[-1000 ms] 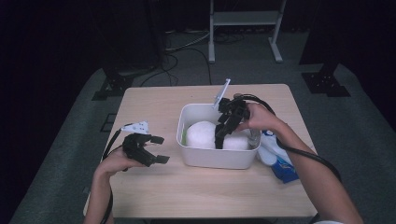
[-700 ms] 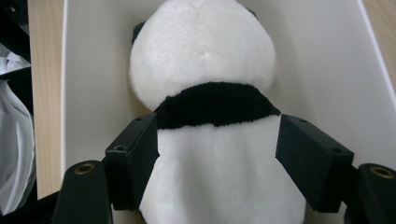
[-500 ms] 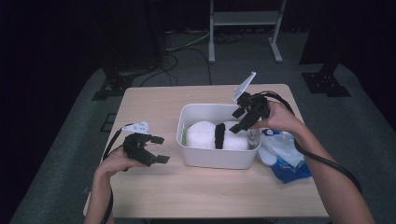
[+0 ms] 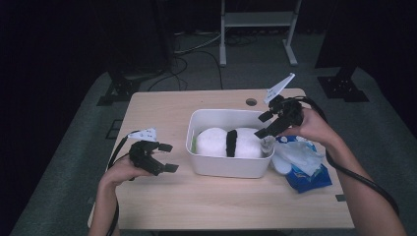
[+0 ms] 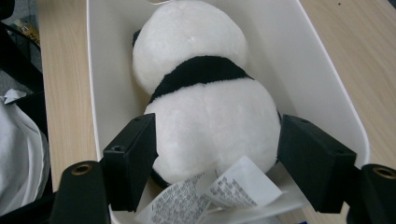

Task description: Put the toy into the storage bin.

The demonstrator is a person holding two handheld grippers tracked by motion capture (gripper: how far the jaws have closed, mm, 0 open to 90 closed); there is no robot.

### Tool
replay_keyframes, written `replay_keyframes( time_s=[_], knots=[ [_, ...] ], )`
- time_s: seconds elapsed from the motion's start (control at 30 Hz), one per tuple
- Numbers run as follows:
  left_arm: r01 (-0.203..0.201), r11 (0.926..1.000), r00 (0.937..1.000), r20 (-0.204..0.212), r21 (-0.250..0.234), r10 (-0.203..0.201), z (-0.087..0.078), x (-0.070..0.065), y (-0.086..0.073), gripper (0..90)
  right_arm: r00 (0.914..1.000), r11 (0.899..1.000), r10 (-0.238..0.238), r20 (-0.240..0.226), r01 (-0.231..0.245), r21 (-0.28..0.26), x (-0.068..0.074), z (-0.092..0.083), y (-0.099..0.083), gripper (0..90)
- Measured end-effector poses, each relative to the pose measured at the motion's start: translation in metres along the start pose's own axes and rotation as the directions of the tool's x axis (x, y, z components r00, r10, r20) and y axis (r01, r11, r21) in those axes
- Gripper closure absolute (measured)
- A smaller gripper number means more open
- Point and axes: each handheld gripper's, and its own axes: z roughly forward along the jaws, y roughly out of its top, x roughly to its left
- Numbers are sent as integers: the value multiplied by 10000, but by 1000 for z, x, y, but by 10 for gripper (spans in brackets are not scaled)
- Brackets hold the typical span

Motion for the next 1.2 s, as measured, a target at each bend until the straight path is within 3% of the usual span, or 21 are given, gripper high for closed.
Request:
replay_keyframes(
  time_s=[0.6, 1.2],
  knots=[
    [115, 9999, 9999, -24, 77, -114, 0, 1, -2, 78, 9958, 9955, 717, 577, -678, -665, 5, -38, -41, 253],
    [130, 9999, 9999, -99, 45, -129, -1, 1, -3, 78, 9860, 9846, 1498, 739, -1419, -1022, 8, -43, -82, 248]
  ],
)
